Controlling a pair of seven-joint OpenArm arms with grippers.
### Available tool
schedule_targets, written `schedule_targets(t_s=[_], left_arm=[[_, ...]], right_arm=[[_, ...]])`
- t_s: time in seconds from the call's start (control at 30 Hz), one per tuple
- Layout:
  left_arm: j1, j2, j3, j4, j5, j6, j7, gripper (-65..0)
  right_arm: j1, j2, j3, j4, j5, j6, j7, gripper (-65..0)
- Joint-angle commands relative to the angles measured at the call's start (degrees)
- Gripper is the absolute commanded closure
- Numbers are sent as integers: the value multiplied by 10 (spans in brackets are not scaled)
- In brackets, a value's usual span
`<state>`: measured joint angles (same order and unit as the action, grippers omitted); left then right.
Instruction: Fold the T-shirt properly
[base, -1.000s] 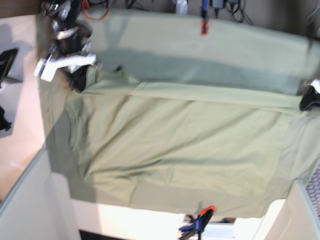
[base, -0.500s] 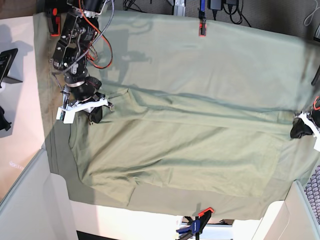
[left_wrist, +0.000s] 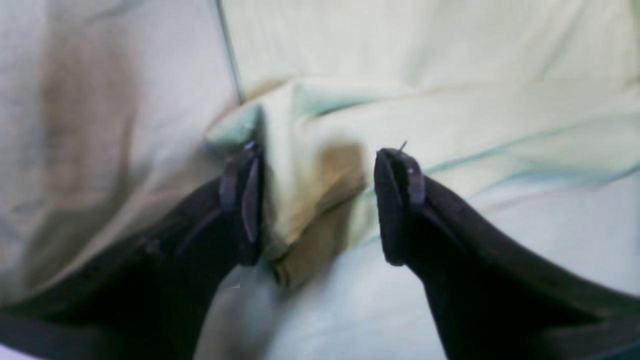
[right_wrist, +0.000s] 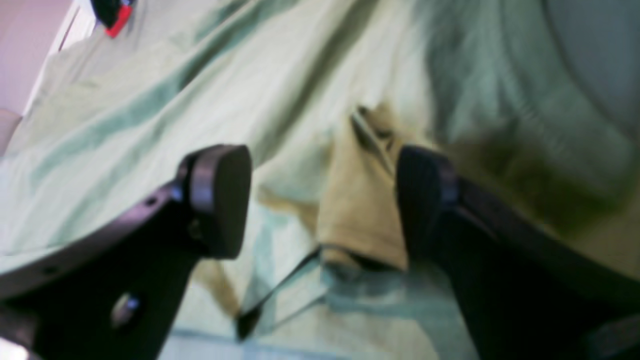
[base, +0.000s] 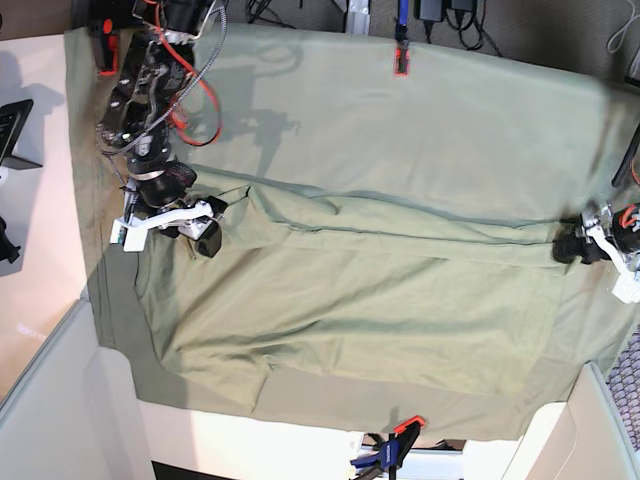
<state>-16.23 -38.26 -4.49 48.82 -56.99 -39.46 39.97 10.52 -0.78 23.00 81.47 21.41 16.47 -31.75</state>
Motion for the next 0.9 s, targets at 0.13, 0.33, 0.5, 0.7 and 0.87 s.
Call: schedule_targets(t_s=[0.13, 0.33, 0.5, 0.7, 0.87], left_arm=[[21, -34, -114, 7, -117, -5, 62, -363], [84, -54, -141, 7, -157, -5, 71, -363], [125, -52, -141, 7, -179, -5, 77, -363], [127, -42, -141, 8, -188, -5, 77, -363], [125, -31, -141, 8, -186, -5, 77, -363]], right_arm=[[-26, -8, 67, 131, 21, 7, -50, -445], [-85, -9, 145, 162, 22, -7, -58, -445], [-113, -10, 173, 122, 22, -24, -37, -445], [-64, -10, 170, 1, 61, -16, -30, -445], [-32, -25, 167, -20, 76, -6, -41, -445]])
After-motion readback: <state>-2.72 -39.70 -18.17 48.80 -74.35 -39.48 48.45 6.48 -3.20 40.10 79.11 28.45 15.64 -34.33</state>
